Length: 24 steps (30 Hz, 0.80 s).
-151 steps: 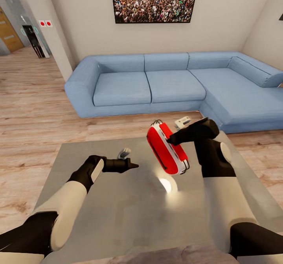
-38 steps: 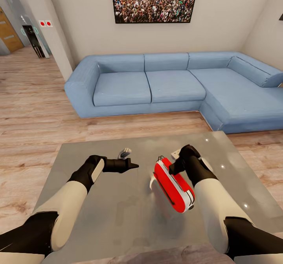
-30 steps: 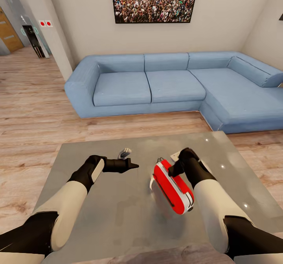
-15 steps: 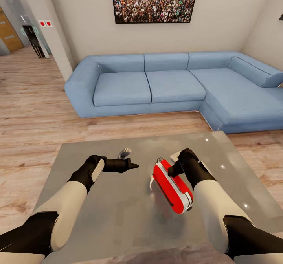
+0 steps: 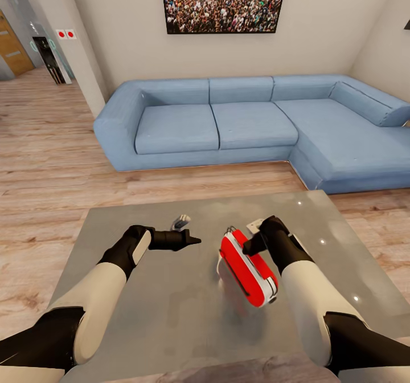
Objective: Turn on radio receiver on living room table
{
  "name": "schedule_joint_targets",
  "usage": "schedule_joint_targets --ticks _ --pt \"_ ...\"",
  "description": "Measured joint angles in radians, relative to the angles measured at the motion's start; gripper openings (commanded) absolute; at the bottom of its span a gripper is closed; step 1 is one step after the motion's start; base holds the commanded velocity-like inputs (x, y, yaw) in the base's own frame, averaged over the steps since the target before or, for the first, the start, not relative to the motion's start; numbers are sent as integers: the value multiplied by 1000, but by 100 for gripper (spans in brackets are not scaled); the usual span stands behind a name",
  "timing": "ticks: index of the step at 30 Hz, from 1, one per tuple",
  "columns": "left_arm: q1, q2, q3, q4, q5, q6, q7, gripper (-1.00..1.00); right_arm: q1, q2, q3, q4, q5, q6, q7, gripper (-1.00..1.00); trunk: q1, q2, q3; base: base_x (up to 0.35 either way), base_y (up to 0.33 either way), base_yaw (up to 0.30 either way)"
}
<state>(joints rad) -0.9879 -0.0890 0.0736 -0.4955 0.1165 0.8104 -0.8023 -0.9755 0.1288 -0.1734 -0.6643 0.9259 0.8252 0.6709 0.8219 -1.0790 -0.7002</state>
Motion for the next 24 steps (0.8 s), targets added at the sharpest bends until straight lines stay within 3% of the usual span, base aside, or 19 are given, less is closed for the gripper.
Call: schedule_joint_targets --ticks 10,17,24 --pt "0 -1 0 0 0 0 0 -100 0 0 -24 41 -2 -59 -11 -100 0 0 0 0 0 0" --pt "0 -2 0 0 0 0 0 -100 0 -1 -25 126 -55 -127 -113 -100 0 0 0 0 0 0" --pt "0 -2 0 0 0 0 0 -100 0 -1 -25 142 -74 -135 -131 -100 0 0 0 0 0 0"
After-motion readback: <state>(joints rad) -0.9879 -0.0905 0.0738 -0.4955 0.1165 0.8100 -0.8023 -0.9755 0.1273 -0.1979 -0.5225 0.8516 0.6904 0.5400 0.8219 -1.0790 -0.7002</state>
